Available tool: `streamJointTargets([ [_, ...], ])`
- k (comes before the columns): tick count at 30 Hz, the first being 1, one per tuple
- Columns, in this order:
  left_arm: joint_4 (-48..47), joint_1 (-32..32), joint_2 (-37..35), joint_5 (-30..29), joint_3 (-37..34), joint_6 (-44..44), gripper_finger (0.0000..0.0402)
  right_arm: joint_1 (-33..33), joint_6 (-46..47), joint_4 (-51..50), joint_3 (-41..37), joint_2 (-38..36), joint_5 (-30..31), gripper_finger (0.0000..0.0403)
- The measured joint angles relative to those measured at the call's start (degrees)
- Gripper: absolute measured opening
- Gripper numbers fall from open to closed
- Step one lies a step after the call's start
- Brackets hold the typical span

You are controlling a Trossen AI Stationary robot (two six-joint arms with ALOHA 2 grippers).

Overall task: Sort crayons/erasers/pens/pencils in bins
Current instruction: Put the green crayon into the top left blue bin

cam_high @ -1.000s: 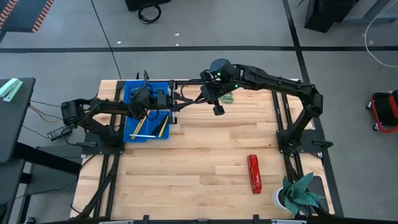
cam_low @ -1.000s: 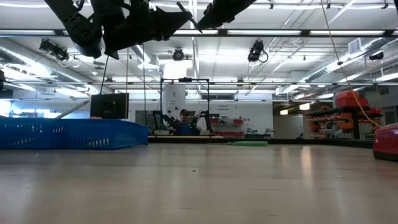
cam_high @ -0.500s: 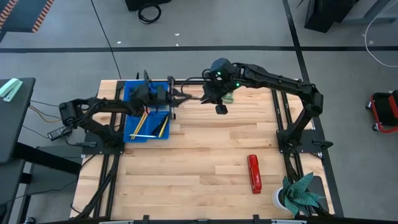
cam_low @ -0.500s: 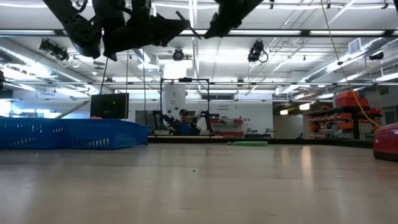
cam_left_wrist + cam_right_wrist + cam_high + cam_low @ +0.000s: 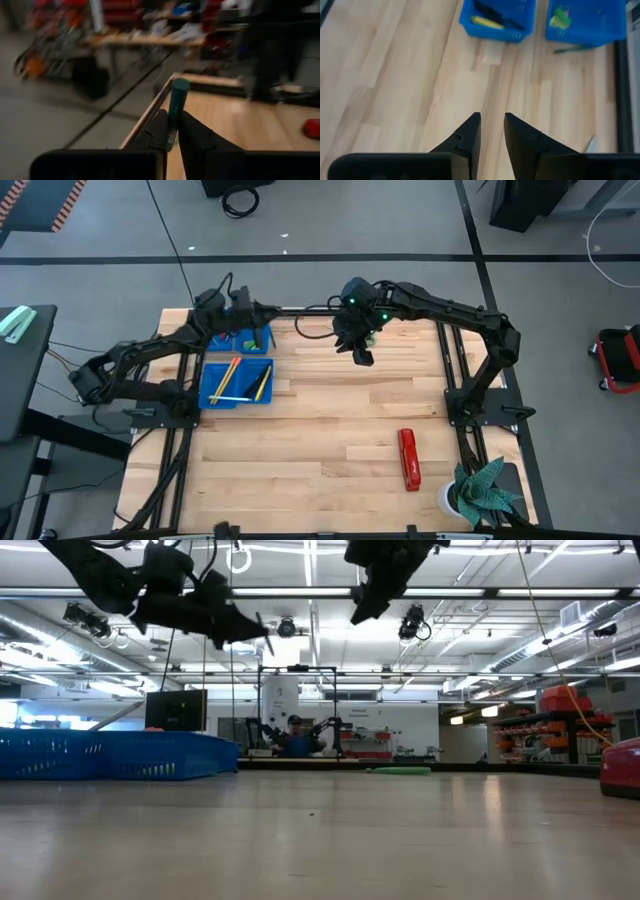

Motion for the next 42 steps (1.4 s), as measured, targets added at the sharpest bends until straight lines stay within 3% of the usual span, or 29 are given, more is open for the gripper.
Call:
streamJointTargets([
  [3, -6.68, 3.15, -1.76, -4.05, 0.00, -0.70, 0.0046, 0.19, 0.02, 0.17, -3.20, 0.00, -0.07, 0.0090],
  [10, -19.30, 7.97, -2.58, -22.91, 0.00, 1.96, 0.0030, 0.47, 2.73, 6.05, -16.48, 0.02, -0.42, 0.0090],
  [13, -21.25, 9.01, -2.56, -27.86, 0.00, 2.37, 0.0031, 0.45, 4.16, 10.84, -22.59, 0.04, -0.10, 0.0090],
  [21, -25.62, 9.30, -2.58, -33.16, 0.21, 3.78, 0.0042, 0.47, 6.30, 29.25, -34.23, 0.07, -0.16, 0.0090],
  [24, -33.33, 9.30, -2.56, -36.45, 2.92, 3.90, 0.0029, 0.47, 8.06, 35.49, -36.52, 0.07, -0.16, 0.0090],
  [33, -56.95, 9.14, -2.48, -44.22, 9.16, -3.80, 0.0046, 0.83, 11.14, 36.29, -36.54, 0.07, -0.16, 0.0090],
  [39, -61.50, 10.43, -2.18, -45.85, 7.93, -1.25, 0.0036, 2.38, 10.09, 36.31, -36.52, 0.07, -0.16, 0.0090],
  [42, -62.23, 10.11, -1.23, -45.35, 7.93, -1.75, 0.0053, 3.19, 9.01, 36.31, -36.52, 0.07, -0.18, 0.0090],
])
